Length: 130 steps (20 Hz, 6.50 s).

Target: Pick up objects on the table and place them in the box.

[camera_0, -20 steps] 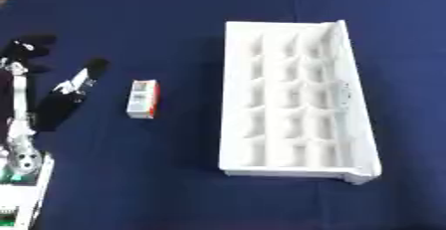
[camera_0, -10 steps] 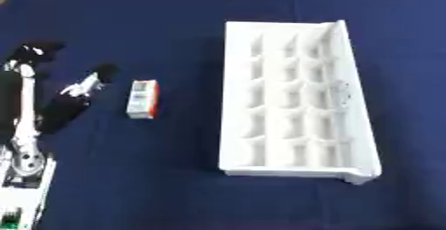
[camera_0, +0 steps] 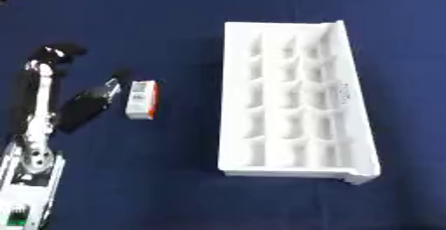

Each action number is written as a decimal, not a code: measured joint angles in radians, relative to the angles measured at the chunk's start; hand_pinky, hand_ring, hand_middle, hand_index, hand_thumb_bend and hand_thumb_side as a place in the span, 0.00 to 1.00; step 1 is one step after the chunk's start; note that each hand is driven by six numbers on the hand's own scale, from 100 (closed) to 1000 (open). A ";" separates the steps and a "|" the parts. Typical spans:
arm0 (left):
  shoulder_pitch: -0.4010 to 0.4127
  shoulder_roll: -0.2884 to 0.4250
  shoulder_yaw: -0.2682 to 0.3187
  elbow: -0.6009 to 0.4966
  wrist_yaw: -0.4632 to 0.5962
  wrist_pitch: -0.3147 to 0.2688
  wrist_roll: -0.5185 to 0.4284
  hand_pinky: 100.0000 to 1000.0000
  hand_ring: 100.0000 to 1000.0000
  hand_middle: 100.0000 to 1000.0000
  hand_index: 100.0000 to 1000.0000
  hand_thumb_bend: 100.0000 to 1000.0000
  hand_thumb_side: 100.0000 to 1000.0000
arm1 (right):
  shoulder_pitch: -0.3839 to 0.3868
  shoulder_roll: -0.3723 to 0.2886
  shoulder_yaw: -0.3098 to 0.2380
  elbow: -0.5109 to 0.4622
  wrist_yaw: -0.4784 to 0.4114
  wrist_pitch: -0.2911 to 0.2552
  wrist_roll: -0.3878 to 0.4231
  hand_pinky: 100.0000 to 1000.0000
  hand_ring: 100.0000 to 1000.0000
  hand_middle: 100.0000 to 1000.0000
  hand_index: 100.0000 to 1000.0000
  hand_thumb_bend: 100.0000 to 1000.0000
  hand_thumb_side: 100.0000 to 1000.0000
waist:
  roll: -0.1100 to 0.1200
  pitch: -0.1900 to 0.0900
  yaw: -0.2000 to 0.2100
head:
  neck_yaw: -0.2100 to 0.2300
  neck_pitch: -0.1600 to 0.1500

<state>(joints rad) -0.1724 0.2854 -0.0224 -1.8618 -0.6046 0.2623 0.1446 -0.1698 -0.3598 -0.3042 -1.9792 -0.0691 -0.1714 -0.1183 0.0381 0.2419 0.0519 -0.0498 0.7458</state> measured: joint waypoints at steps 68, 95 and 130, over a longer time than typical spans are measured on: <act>-0.036 0.070 -0.106 0.183 -0.097 0.129 -0.184 0.76 0.78 0.79 0.68 0.81 0.57 | 0.001 0.009 0.011 0.000 -0.008 0.016 0.019 0.56 0.63 0.67 0.79 0.00 0.96 | 0.032 -0.014 -0.013 | 0.000 -0.018; -0.054 0.070 -0.122 0.193 -0.217 0.147 -0.240 0.76 0.78 0.79 0.63 0.77 0.57 | 0.001 0.009 0.011 0.000 -0.009 0.014 0.022 0.56 0.63 0.67 0.79 0.00 0.96 | 0.030 -0.014 -0.015 | 0.004 -0.018; -0.066 0.071 -0.145 0.100 -0.434 0.166 -0.354 0.82 0.79 0.81 0.69 0.97 0.62 | 0.001 0.009 0.011 0.000 -0.013 0.018 0.027 0.56 0.63 0.67 0.79 0.00 0.97 | 0.031 -0.014 -0.018 | 0.008 -0.018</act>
<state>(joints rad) -0.2389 0.3562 -0.1674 -1.7614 -1.0390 0.4286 -0.2091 -0.1693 -0.3511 -0.2927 -1.9792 -0.0826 -0.1536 -0.0914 0.0694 0.2279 0.0338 -0.0421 0.7282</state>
